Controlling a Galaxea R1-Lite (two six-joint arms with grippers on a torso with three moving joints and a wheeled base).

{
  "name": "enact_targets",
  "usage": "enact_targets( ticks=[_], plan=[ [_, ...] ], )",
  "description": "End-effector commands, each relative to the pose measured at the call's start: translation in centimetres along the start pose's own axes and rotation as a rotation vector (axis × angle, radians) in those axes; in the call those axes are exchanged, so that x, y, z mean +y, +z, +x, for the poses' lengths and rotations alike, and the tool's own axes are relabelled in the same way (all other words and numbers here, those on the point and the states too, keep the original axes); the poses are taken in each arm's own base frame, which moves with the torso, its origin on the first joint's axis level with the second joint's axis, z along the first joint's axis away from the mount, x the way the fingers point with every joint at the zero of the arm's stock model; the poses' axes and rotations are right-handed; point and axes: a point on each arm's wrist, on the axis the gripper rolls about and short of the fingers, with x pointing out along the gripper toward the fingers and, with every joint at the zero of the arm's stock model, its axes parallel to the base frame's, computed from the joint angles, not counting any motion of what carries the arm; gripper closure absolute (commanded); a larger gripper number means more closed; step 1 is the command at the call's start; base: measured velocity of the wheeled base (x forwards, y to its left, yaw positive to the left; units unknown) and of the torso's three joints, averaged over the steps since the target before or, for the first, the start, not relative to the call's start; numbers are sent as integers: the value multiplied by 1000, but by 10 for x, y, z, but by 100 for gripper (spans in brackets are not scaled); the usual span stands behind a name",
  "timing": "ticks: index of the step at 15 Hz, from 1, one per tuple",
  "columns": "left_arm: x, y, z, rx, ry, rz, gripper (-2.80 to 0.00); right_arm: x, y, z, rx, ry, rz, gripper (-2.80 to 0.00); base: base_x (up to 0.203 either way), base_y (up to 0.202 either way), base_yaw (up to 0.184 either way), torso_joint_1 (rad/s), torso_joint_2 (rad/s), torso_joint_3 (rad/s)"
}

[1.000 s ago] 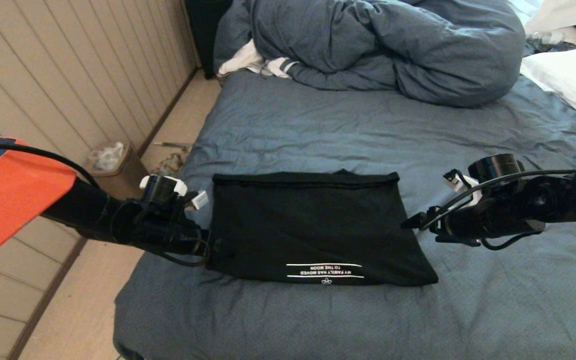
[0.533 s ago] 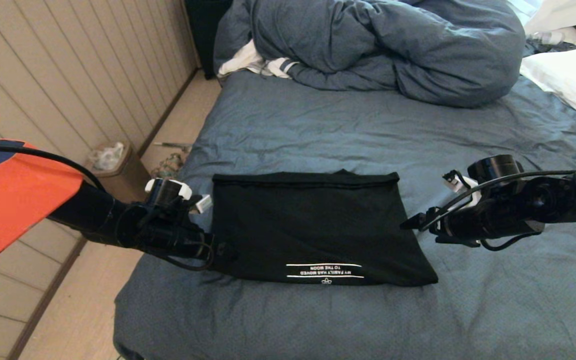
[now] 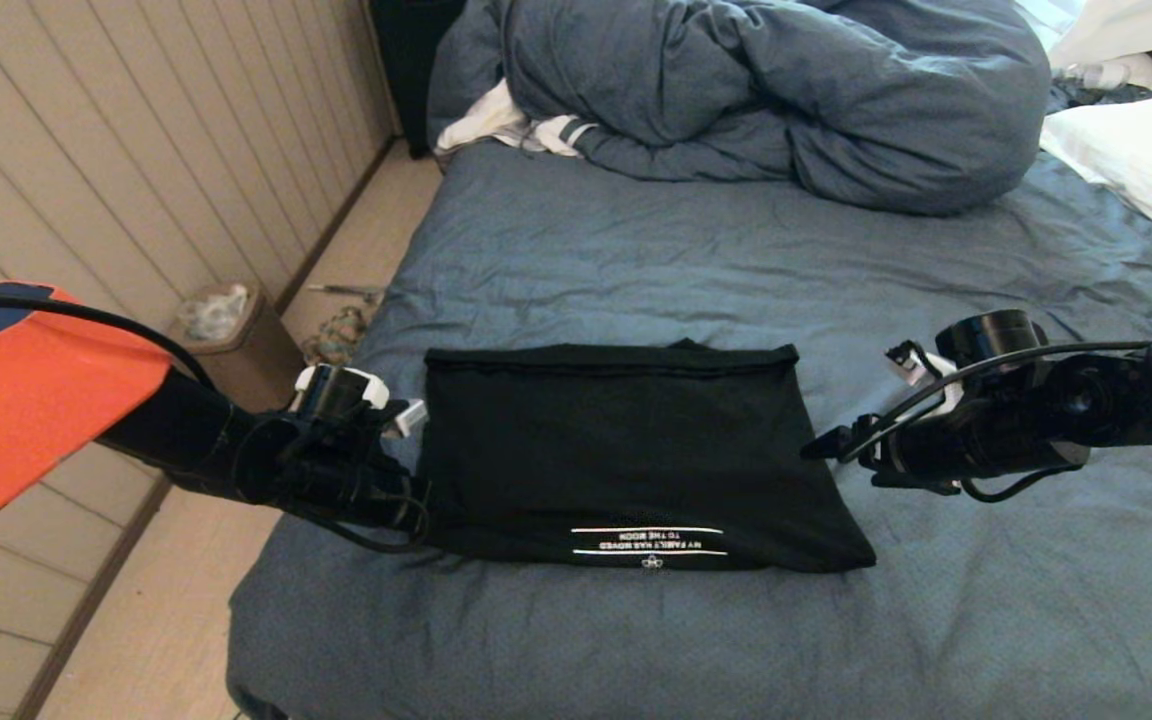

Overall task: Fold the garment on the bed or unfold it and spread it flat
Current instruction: Fold the black T-shirt

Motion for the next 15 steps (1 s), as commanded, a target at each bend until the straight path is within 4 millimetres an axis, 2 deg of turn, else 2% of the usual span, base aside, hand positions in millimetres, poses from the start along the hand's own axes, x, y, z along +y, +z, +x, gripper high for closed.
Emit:
enact_targets(
  ticks=[1, 5, 10, 15],
  plan=[
    [-7, 1, -6, -10, -11, 15, 0, 0, -1, 1, 5, 5, 2, -280, 0, 0, 0, 0, 0, 0],
    [-19, -1, -15, -17, -25, 32, 0, -1, -10, 4, 41, -1, 9, -280, 0, 0, 0, 0, 0, 0],
    [-21, -3, -15, -11, -28, 28, 0, -3, -29, 7, 105, -8, 26, -280, 0, 0, 0, 0, 0, 0],
    [-20, -4, -14, -8, -29, 27, 0, -11, -41, 31, 145, 4, 30, -280, 0, 0, 0, 0, 0, 0]
  ],
)
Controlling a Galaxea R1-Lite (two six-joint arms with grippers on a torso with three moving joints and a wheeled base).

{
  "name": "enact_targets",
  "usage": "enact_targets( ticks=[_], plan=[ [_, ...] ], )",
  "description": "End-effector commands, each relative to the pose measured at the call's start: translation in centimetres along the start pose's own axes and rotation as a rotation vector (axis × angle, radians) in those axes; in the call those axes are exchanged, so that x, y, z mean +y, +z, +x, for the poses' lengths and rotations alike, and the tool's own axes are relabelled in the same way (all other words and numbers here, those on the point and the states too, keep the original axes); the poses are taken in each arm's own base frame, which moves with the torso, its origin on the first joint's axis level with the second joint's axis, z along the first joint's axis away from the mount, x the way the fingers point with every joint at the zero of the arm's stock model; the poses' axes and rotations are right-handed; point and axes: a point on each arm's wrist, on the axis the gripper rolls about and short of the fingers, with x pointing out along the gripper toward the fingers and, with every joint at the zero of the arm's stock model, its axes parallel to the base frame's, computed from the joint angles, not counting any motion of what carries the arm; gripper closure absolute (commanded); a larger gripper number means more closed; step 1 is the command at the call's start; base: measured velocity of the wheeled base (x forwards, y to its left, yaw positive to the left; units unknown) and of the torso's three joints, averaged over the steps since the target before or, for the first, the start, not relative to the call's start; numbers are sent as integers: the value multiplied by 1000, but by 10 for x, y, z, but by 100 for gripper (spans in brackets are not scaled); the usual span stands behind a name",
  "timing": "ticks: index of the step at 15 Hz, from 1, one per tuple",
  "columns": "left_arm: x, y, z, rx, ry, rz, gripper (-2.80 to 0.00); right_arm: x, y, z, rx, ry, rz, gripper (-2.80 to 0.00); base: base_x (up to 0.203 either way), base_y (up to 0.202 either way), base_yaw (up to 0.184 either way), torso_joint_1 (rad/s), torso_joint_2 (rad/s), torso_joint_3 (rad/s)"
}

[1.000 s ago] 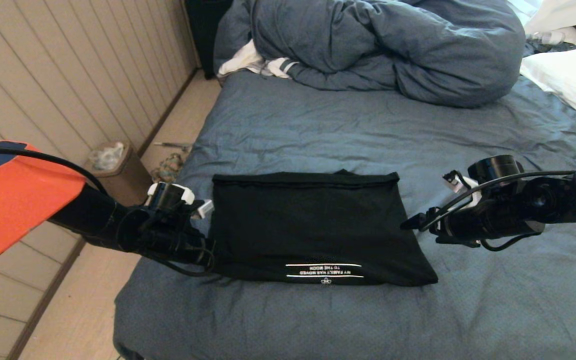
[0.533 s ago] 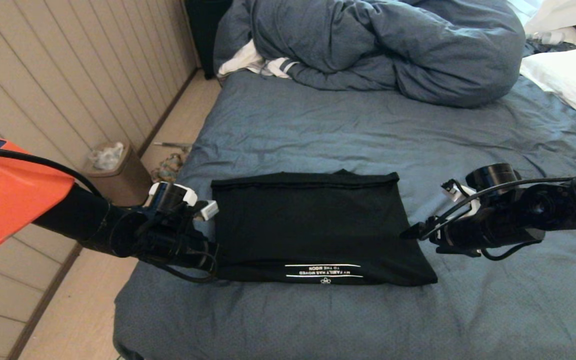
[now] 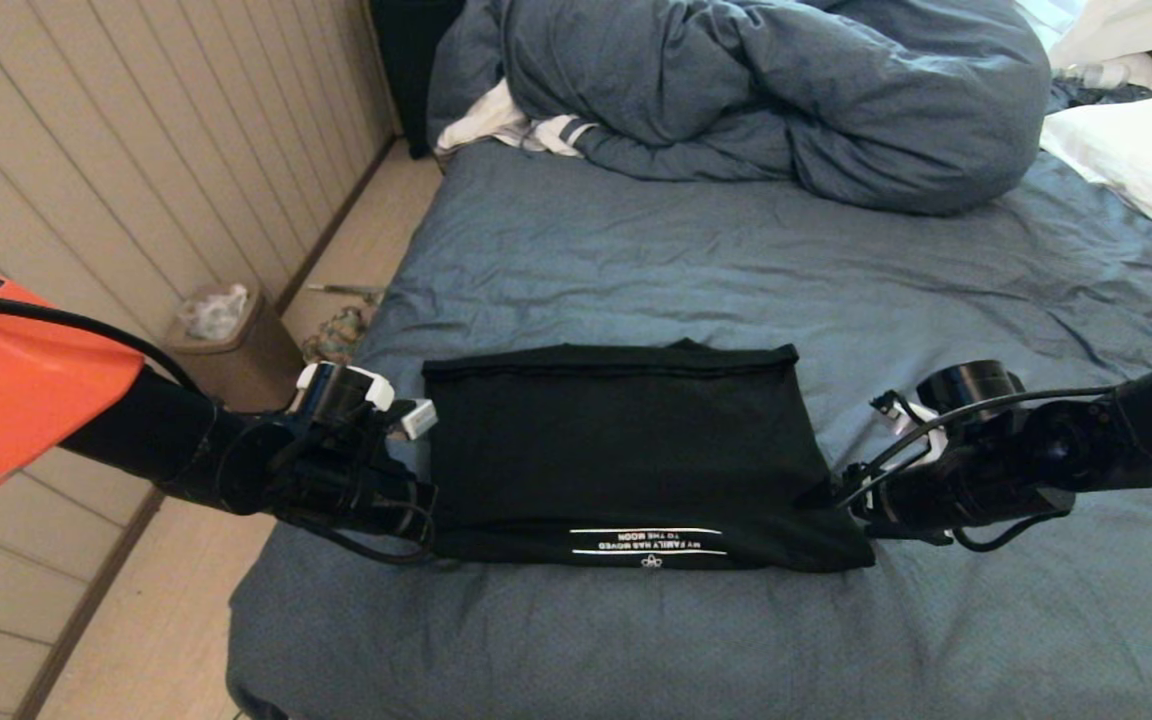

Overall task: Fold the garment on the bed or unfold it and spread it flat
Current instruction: Fold the black T-shirt

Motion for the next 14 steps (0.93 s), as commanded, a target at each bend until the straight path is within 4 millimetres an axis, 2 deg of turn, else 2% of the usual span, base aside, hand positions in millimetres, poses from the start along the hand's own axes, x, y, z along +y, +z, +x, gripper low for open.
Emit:
enact_targets(
  ticks=[1, 2, 3, 6, 9, 14],
  plan=[
    [0, 0, 1, 1, -2, 0, 0, 1, -6, 11, 35, 4, -1, -280, 0, 0, 0, 0, 0, 0],
    [0, 0, 1, 1, -3, -1, 0, 1, -6, 12, 40, 4, -2, -280, 0, 0, 0, 0, 0, 0],
    [0, 0, 1, 2, -3, -2, 0, 1, -8, 14, 46, 3, -2, 0, 0, 0, 0, 0, 0, 0],
    [1, -2, 2, 7, -5, -4, 0, 3, -11, 17, 63, 6, -8, 0, 0, 0, 0, 0, 0, 0],
    [-10, -8, 5, 33, -24, 10, 0, 6, -14, 18, 72, 11, -15, 0, 0, 0, 0, 0, 0, 0],
    [-25, -9, -17, 4, -41, 25, 0, 10, -18, 3, 59, 13, -23, 0, 0, 0, 0, 0, 0, 0]
  ],
)
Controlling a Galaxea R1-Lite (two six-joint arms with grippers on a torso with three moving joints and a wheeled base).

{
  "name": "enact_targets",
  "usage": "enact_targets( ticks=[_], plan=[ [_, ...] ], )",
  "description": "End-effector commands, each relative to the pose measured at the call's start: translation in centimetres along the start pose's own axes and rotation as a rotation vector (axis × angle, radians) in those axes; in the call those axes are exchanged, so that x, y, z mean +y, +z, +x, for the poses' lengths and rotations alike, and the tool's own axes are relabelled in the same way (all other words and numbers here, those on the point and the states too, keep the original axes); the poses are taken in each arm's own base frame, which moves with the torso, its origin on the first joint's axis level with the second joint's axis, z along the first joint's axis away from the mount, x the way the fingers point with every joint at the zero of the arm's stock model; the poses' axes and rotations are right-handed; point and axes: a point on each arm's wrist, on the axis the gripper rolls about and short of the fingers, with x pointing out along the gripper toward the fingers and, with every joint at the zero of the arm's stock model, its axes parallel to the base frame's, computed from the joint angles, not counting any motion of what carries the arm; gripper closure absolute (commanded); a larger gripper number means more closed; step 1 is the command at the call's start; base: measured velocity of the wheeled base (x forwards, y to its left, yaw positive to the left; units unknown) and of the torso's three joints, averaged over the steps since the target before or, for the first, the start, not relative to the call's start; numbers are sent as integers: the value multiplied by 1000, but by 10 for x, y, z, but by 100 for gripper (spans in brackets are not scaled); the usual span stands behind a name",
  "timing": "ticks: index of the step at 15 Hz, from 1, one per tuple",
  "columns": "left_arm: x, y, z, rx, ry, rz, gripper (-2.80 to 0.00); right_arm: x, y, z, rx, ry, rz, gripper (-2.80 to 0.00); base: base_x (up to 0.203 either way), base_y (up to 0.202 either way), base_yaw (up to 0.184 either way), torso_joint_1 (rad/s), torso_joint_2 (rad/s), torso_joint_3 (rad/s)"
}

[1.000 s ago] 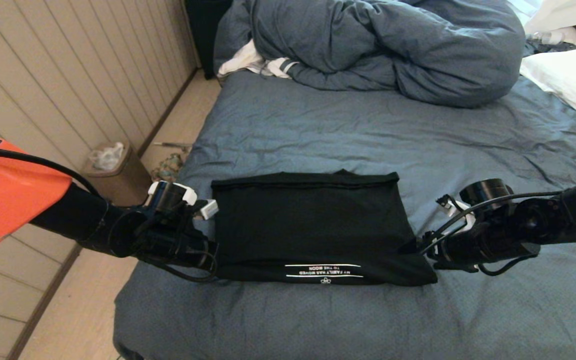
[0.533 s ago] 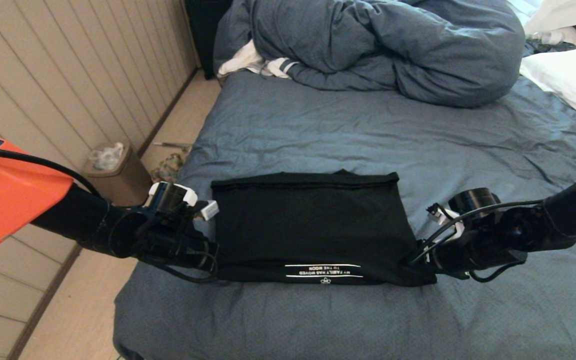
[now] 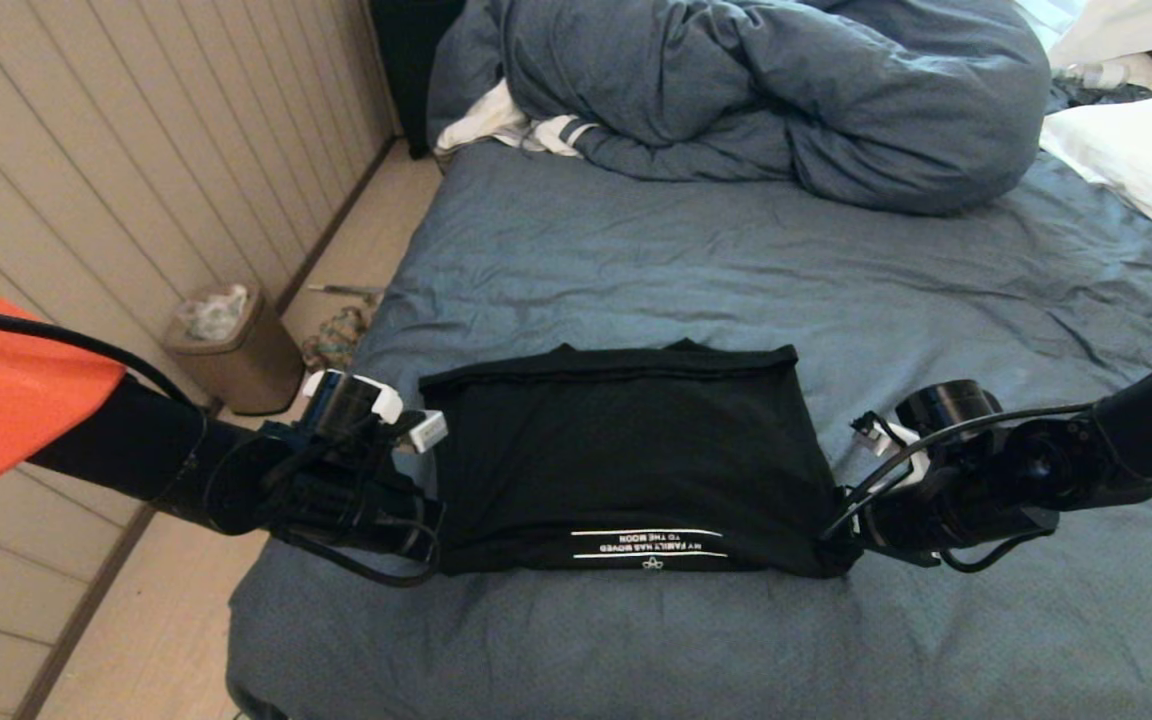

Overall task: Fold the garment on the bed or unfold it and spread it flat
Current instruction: Fold the black T-shirt

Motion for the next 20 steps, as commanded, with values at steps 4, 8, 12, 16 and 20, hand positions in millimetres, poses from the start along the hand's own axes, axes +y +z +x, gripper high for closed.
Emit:
enact_targets(
  ticks=[4, 8, 12, 16, 20],
  plan=[
    [-12, -8, -28, -32, -10, 13, 0, 4, -14, -22, -15, 3, -5, 0, 0, 0, 0, 0, 0, 0],
    [-17, -32, -40, 10, -52, 0, 0, -1, -32, -38, -10, -12, -22, 0, 0, 0, 0, 0, 0, 0],
    [-19, -51, -49, 44, -51, -1, 0, -3, -50, -45, 17, -18, -30, 0, 0, 0, 0, 0, 0, 0],
    [-24, -61, -44, 85, -76, -4, 0, -6, -61, -42, 57, -25, -27, 0, 0, 0, 0, 0, 0, 0],
    [-22, -62, -41, 98, -83, -10, -280, -7, -61, -37, 67, -26, -24, -280, 0, 0, 0, 0, 0, 0]
  ],
)
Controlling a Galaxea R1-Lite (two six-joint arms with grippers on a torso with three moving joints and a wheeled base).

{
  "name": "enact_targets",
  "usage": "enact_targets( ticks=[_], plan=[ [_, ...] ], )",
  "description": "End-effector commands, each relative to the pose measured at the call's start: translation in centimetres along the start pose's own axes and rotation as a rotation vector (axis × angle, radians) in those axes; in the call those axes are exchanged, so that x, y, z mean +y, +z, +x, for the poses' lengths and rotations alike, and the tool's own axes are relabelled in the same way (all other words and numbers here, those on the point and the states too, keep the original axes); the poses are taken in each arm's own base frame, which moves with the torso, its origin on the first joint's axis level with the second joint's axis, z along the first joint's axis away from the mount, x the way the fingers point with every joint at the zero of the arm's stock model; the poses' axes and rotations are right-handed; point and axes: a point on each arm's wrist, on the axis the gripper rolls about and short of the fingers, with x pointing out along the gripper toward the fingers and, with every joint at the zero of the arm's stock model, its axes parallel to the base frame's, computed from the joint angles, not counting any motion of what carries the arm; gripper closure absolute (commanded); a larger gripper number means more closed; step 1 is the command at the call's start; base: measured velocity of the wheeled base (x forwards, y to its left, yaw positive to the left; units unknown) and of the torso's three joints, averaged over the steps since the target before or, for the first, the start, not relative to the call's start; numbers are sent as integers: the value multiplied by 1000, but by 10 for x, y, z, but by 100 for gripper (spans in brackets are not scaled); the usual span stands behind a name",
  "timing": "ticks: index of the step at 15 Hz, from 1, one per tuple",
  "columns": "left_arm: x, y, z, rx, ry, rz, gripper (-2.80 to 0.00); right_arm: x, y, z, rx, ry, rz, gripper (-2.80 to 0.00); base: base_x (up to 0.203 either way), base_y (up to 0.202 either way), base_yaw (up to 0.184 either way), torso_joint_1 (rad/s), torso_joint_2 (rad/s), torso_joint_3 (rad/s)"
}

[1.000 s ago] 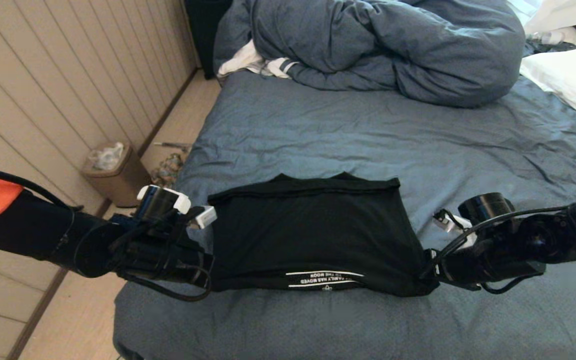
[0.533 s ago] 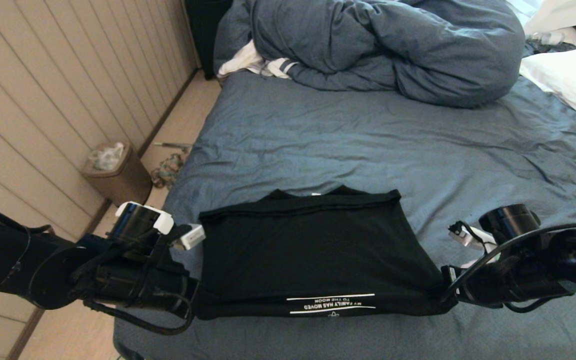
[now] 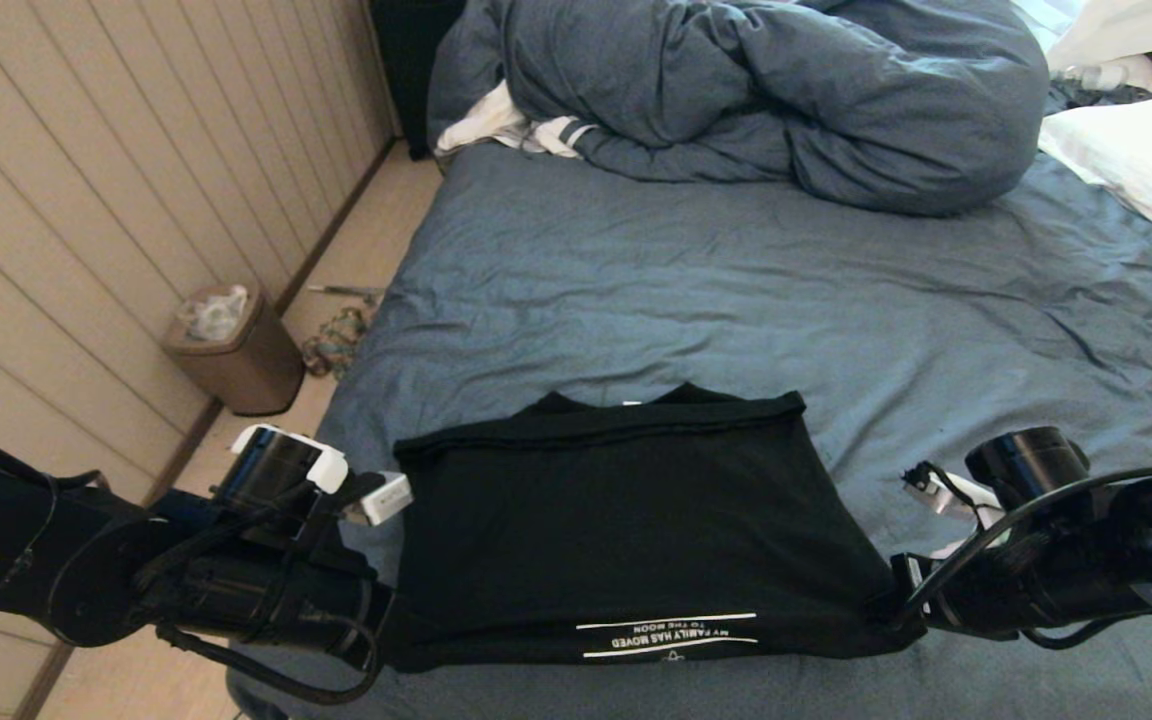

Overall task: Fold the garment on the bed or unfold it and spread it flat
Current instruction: Fold the black T-shirt

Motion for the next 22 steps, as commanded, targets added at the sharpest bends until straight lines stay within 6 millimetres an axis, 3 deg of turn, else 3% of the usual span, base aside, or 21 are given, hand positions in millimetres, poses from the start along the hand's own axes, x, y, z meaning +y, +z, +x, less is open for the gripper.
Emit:
enact_targets(
  ticks=[1, 6, 11, 14, 15, 16, 18, 22],
  plan=[
    [1, 0, 2, 7, -2, -4, -280, -1, 1, 4, 10, 2, 4, -280, 0, 0, 0, 0, 0, 0],
    [4, -1, -3, -10, 8, -18, -280, -11, 6, 0, -16, -15, 32, -280, 0, 0, 0, 0, 0, 0],
    [31, 22, -52, -216, 106, -77, -280, -10, 34, -48, -236, -26, 23, -280, 0, 0, 0, 0, 0, 0],
    [36, 36, -71, -301, 134, -93, -280, -6, 49, -61, -307, -22, 6, -280, 0, 0, 0, 0, 0, 0],
    [35, 41, -74, -322, 133, -102, -280, -4, 53, -64, -323, -22, -2, 0, 0, 0, 0, 0, 0, 0],
    [34, 47, -78, -345, 131, -109, 0, -2, 56, -67, -340, -19, -11, 0, 0, 0, 0, 0, 0, 0],
    [27, 65, -83, -394, 105, -125, 0, 11, 68, -71, -374, 5, -51, 0, 0, 0, 0, 0, 0, 0],
    [-1, 101, -55, -392, 10, -88, 0, 56, 97, -67, -385, 89, -166, 0, 0, 0, 0, 0, 0, 0]
  ],
)
